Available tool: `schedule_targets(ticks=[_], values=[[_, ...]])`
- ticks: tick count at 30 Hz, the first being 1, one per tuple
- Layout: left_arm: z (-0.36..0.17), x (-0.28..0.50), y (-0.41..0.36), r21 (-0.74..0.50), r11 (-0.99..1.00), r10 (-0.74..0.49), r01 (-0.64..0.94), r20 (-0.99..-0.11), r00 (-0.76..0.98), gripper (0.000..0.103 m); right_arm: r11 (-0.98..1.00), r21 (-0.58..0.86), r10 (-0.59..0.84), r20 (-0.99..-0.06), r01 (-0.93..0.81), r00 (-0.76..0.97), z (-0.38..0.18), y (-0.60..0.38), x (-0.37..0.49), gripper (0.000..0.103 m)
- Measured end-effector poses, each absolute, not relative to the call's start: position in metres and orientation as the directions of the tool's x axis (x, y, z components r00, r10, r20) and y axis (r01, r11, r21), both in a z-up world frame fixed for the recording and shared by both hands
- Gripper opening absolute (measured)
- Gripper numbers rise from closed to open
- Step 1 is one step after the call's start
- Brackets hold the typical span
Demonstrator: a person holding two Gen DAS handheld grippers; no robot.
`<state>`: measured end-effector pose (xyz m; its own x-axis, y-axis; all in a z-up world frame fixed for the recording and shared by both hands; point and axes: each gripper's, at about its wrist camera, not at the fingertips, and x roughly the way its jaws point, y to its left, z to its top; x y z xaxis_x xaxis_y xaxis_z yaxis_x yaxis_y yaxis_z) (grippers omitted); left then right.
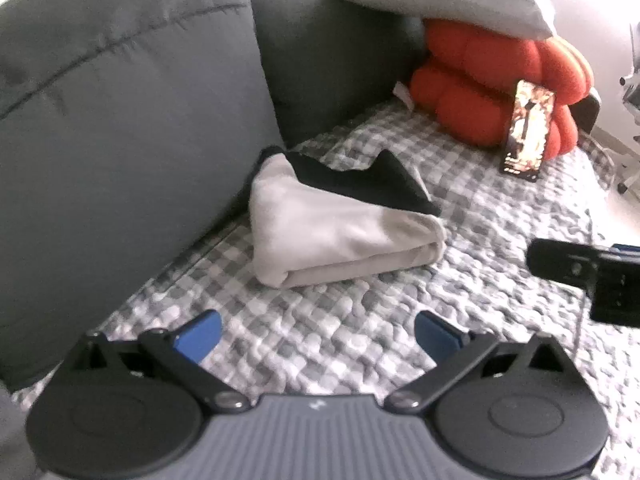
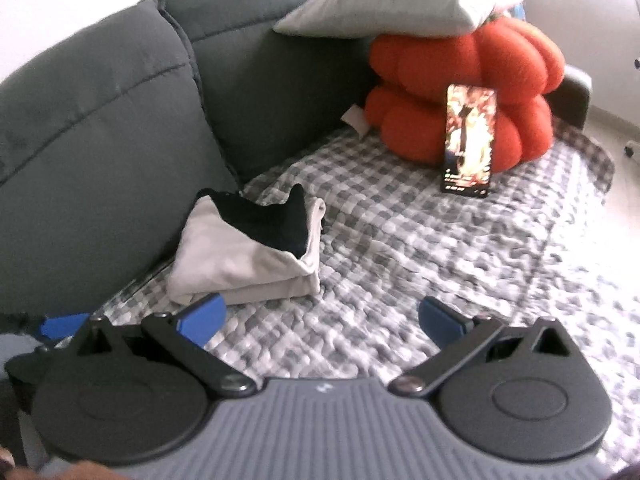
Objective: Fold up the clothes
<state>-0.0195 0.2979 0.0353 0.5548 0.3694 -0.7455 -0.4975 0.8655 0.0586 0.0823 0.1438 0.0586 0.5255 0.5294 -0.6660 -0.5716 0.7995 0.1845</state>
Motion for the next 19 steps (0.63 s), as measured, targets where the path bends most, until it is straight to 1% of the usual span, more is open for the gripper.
schedule_targets(ticks=[9, 19], values=[[0.06, -0.072, 0.276, 0.026, 0.87, 0.35, -0.493, -0.737, 0.578, 0.103, 0.805, 0.159, 0.516, -0.662, -0.571, 0.544, 0.089, 0.118, 0.026, 0.103], [0.074, -0.095, 0.267, 0.018, 0.868, 0.357, -0.497, -0.717, 0.598, 0.103, 0.797, 0.135, 0.52, -0.649, -0.589, 0.555, 0.099, 0.115, 0.002, 0.103]])
